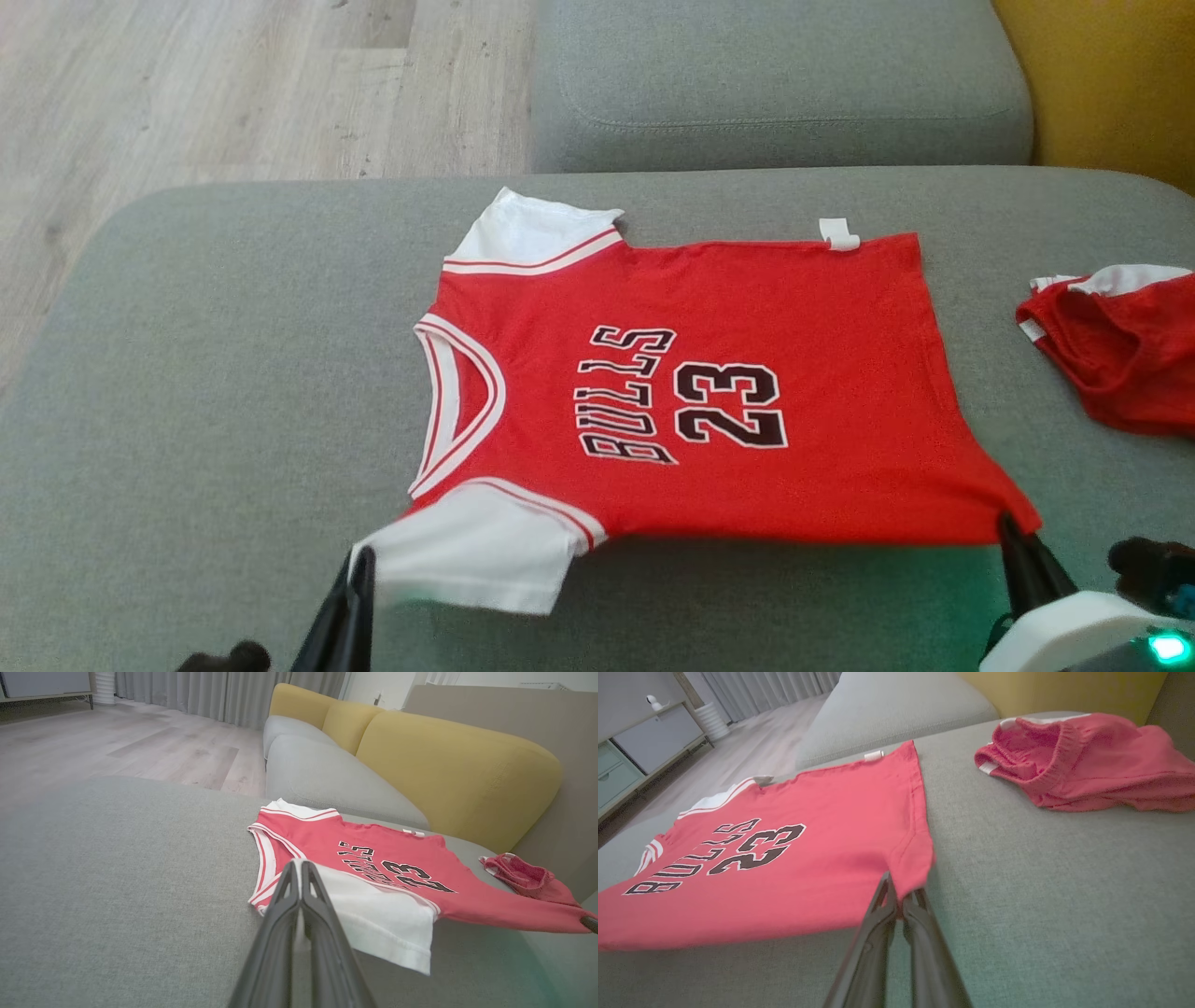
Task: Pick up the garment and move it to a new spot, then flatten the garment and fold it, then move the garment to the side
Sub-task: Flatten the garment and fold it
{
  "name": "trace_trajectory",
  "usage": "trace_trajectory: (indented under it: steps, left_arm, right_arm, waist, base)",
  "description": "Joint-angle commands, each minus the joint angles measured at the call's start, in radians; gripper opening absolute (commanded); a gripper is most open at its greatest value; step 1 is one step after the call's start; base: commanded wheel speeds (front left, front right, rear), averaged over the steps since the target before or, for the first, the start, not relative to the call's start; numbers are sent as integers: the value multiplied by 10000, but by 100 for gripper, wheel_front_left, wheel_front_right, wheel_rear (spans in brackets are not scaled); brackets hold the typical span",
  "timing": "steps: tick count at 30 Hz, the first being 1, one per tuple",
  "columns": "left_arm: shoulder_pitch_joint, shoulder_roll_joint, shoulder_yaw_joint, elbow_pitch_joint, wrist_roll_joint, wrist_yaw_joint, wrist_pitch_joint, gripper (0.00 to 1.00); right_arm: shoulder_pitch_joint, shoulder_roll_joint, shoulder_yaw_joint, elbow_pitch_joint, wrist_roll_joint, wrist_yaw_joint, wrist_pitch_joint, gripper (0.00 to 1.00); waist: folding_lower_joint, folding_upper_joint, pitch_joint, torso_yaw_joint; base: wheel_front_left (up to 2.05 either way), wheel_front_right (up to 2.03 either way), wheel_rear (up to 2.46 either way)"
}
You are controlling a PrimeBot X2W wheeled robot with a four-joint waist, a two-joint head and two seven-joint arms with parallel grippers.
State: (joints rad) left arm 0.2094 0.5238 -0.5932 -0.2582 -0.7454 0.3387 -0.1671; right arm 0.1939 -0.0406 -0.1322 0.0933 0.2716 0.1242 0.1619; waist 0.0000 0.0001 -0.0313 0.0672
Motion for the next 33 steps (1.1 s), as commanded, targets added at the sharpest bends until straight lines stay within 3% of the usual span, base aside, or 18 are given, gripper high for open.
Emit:
trace_trajectory:
  steps: [1,10,23,33]
  left_arm:
    - [-525,101,218,-51,-31,-55,42,0]
    - [-1569,-131,-242,1008,-155,-645,811,0]
    - [-5574,-661,-830,3744,53,-2305,2525,0]
    - [-7771,-1256,-945,6368,321,-3139,2494,0]
  right_arm:
    - [-269,-97,304,-323,-87,65,269,0]
    - [-768,-97,336,266,-411,65,1074,0]
    - [-3031,-97,225,1564,-1334,65,2777,0]
    - [-4800,-97,54,2971,-1594,65,2972,0]
  waist:
    - [0,-1,30,18]
    - [0,-1,95,152]
    - [0,-1,302,-50]
    - [0,-1,822,-411]
  base:
    - [0,0,0]
    - [0,0,0]
    - [0,0,0]
    - [0,0,0]
